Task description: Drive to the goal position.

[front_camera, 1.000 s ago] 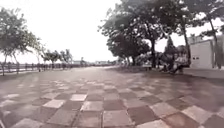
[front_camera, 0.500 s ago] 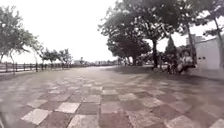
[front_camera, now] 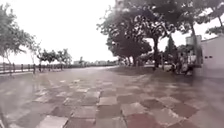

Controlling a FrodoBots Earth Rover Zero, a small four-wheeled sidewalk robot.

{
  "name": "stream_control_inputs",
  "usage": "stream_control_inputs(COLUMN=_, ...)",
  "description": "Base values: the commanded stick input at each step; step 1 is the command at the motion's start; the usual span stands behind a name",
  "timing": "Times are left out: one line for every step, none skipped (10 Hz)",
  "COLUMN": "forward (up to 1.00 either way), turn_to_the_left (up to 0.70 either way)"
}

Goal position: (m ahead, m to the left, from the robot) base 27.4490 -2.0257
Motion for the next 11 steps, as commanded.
stream_control_inputs(forward=1.00, turn_to_the_left=0.00)
stream_control_inputs(forward=1.00, turn_to_the_left=0.00)
stream_control_inputs(forward=1.00, turn_to_the_left=0.00)
stream_control_inputs(forward=1.00, turn_to_the_left=0.00)
stream_control_inputs(forward=1.00, turn_to_the_left=0.00)
stream_control_inputs(forward=1.00, turn_to_the_left=0.00)
stream_control_inputs(forward=1.00, turn_to_the_left=0.00)
stream_control_inputs(forward=1.00, turn_to_the_left=0.00)
stream_control_inputs(forward=1.00, turn_to_the_left=0.00)
stream_control_inputs(forward=1.00, turn_to_the_left=0.00)
stream_control_inputs(forward=1.00, turn_to_the_left=0.00)
